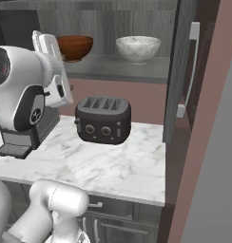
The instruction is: Open the cabinet. Pick the bowls from the counter and place them in the cabinet. Then close the cabinet.
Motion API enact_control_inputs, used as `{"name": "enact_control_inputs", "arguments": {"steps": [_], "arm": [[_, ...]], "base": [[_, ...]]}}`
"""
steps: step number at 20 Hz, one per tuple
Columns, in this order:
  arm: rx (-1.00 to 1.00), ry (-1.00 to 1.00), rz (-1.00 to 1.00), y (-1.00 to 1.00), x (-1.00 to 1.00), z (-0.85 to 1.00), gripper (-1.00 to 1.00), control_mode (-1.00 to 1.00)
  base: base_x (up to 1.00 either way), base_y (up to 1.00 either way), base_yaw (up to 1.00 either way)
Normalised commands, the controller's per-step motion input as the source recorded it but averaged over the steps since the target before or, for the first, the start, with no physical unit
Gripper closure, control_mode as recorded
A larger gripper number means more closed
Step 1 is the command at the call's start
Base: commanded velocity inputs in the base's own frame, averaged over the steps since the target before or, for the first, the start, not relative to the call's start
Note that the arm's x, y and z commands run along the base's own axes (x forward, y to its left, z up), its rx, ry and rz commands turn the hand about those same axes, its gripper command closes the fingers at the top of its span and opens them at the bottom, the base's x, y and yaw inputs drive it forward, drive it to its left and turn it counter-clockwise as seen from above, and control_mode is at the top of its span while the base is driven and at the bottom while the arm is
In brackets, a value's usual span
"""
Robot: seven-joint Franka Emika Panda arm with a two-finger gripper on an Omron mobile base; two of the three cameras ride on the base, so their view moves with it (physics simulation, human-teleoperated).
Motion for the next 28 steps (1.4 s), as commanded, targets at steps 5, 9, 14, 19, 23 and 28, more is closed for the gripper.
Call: {"name": "enact_control_inputs", "arguments": {"steps": [5, 9, 14, 19, 23, 28], "arm": [[0.01, -0.05, -0.11, -0.30, -0.33, 0.17, -1.00, -1.00], [0.01, -0.06, -0.11, -0.29, -0.25, 0.11, -1.00, -1.00], [0.05, -0.08, -0.08, -0.43, -0.20, 0.03, -1.00, -1.00], [0.13, -0.09, 0.00, -0.22, -0.09, -0.38, -1.00, -1.00], [0.03, -0.20, 0.00, 0.00, -0.37, -0.59, -1.00, -1.00], [0.00, -0.28, 0.02, 0.00, -0.50, -0.55, -1.00, -1.00]], "base": [[0.00, 0.00, 0.00], [0.00, 0.00, 0.00], [0.00, 0.00, 0.00], [0.00, 0.00, 0.00], [0.00, 0.00, 0.00], [0.00, 0.00, 0.00]]}}
